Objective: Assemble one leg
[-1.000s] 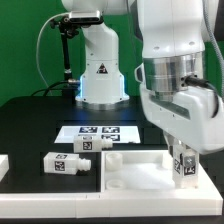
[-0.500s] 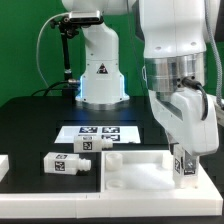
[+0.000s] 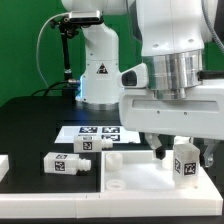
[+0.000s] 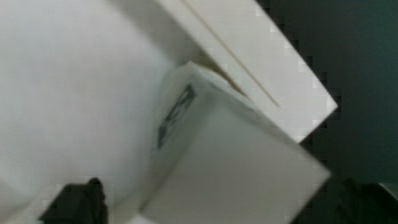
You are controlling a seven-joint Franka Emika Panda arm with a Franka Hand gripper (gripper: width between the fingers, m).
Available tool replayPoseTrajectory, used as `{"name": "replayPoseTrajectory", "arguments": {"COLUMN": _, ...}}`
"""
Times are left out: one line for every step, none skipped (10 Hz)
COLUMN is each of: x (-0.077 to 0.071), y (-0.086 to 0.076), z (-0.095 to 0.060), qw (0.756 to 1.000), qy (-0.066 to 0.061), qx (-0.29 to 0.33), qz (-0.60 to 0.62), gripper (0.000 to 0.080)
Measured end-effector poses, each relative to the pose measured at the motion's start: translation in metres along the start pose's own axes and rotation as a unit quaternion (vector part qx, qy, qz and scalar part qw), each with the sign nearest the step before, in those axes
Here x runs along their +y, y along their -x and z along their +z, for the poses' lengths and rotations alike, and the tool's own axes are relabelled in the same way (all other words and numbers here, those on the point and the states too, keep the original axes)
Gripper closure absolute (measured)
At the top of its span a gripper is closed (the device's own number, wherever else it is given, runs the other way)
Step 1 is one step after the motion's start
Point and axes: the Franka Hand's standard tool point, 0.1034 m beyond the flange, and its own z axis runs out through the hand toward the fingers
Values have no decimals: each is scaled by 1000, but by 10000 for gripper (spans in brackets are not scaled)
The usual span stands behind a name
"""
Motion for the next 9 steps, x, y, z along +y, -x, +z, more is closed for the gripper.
{"name": "replayPoseTrajectory", "arguments": {"x": -1, "y": 1, "z": 0, "qw": 999, "qy": 2, "qx": 1, "qz": -42, "gripper": 150}}
{"name": "replayPoseTrajectory", "arguments": {"x": -6, "y": 5, "z": -1, "qw": 987, "qy": 14, "qx": -4, "qz": -157, "gripper": 150}}
{"name": "replayPoseTrajectory", "arguments": {"x": -10, "y": 4, "z": -2, "qw": 977, "qy": 16, "qx": -13, "qz": -214, "gripper": 150}}
{"name": "replayPoseTrajectory", "arguments": {"x": -7, "y": 1, "z": -2, "qw": 975, "qy": 15, "qx": -7, "qz": -223, "gripper": 150}}
{"name": "replayPoseTrajectory", "arguments": {"x": -6, "y": 1, "z": -1, "qw": 971, "qy": 16, "qx": -8, "qz": -238, "gripper": 150}}
{"name": "replayPoseTrajectory", "arguments": {"x": -6, "y": 1, "z": -1, "qw": 968, "qy": 16, "qx": -8, "qz": -251, "gripper": 150}}
{"name": "replayPoseTrajectory", "arguments": {"x": -6, "y": 1, "z": -1, "qw": 969, "qy": 16, "qx": -8, "qz": -248, "gripper": 150}}
{"name": "replayPoseTrajectory", "arguments": {"x": -5, "y": 1, "z": -1, "qw": 969, "qy": 16, "qx": -8, "qz": -247, "gripper": 150}}
{"name": "replayPoseTrajectory", "arguments": {"x": -6, "y": 2, "z": -1, "qw": 968, "qy": 16, "qx": -8, "qz": -249, "gripper": 150}}
